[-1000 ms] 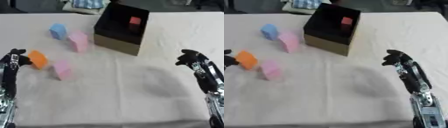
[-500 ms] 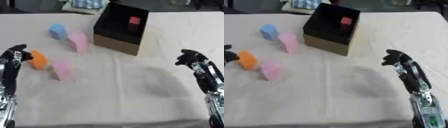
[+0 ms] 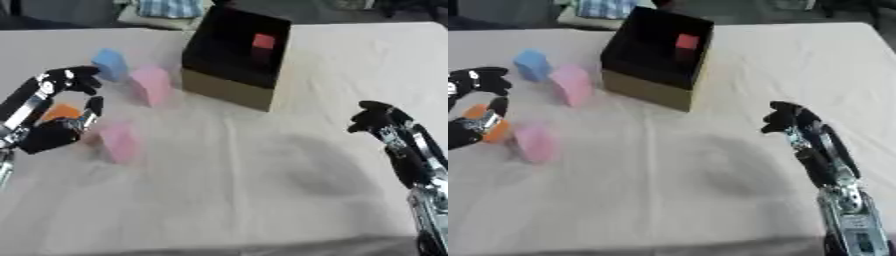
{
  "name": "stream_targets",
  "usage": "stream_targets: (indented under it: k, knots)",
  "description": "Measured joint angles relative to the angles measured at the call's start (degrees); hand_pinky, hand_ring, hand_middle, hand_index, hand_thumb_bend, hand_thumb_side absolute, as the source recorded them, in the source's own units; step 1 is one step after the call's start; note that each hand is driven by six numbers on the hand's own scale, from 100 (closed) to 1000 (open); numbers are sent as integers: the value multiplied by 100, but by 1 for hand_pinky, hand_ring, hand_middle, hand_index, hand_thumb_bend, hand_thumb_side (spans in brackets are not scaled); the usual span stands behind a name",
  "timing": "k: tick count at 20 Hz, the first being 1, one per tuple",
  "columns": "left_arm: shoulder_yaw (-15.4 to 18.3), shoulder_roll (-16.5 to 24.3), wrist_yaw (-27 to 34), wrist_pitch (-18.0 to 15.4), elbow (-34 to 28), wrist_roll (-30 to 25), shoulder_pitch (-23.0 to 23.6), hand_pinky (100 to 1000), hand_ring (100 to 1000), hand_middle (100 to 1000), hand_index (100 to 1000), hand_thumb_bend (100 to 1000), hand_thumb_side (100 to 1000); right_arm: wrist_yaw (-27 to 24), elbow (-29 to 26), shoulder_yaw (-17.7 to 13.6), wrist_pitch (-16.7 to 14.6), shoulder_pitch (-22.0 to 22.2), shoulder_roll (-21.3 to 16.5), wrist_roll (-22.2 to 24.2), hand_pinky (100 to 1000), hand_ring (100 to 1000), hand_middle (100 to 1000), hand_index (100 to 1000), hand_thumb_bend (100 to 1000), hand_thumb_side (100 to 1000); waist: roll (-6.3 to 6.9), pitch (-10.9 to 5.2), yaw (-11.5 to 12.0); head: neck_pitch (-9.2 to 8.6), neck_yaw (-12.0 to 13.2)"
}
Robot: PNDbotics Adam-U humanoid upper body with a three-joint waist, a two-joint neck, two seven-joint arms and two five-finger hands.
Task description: Pick up objects on the table and place them in the box.
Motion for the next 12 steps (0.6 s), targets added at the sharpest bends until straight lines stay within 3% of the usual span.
stream_targets:
  k: [5, 12]
  knots:
    - [-242, 311, -691, -184, 0, -493, -47, 819, 738, 742, 898, 334, 542, 2, 0, 1, 1, 1, -1, 3, 698, 591, 603, 804, 100, 707, 0, -19, -1, 0, -18]
    - [-396, 348, -1615, -400, 18, -823, -47, 810, 741, 757, 902, 457, 583, 7, 1, 3, -1, 1, -2, 6, 698, 591, 603, 804, 100, 707, 0, -20, -1, 0, -37]
